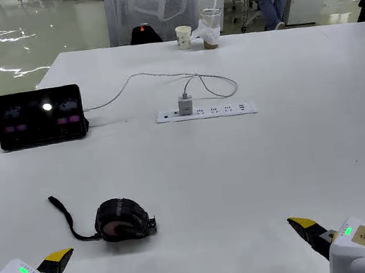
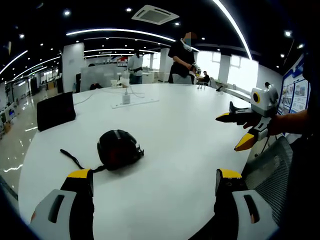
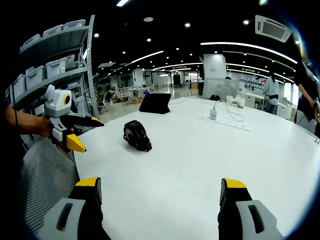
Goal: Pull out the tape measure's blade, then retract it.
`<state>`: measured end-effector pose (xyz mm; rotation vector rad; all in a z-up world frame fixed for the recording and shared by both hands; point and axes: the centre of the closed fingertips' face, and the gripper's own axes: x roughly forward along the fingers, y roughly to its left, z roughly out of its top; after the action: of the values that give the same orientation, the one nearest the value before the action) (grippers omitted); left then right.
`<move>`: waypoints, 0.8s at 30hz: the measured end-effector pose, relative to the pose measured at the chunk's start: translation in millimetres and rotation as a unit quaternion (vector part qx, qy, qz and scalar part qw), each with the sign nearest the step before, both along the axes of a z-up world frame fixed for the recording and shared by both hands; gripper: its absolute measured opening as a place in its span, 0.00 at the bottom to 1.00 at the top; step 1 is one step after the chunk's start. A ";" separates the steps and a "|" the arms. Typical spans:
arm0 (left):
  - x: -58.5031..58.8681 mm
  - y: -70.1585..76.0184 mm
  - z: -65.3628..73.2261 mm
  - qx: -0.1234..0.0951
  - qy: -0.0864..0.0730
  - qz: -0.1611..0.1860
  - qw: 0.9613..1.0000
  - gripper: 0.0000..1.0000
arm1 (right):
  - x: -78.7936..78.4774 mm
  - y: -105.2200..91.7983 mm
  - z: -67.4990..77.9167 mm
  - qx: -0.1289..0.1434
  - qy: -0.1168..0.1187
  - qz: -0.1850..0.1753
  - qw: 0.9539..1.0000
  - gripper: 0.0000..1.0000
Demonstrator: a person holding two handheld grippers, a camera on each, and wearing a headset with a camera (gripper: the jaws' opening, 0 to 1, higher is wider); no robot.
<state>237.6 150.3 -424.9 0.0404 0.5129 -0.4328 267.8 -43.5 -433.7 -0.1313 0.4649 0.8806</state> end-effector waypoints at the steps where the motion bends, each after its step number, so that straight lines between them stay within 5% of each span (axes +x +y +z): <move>1: 0.2 0.2 -0.2 0.000 0.000 0.000 1.000 0.99 | 0.1 -0.2 0.4 0.001 -0.002 0.000 1.000 0.99; 24: -1.6 3.9 -1.6 -0.004 0.008 0.002 1.000 0.99 | -0.7 -2.4 1.1 0.003 -0.004 -0.005 1.000 0.99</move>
<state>236.0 154.2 -426.5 0.0281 0.5278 -0.4307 267.1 -45.8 -432.6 -0.1264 0.4557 0.8710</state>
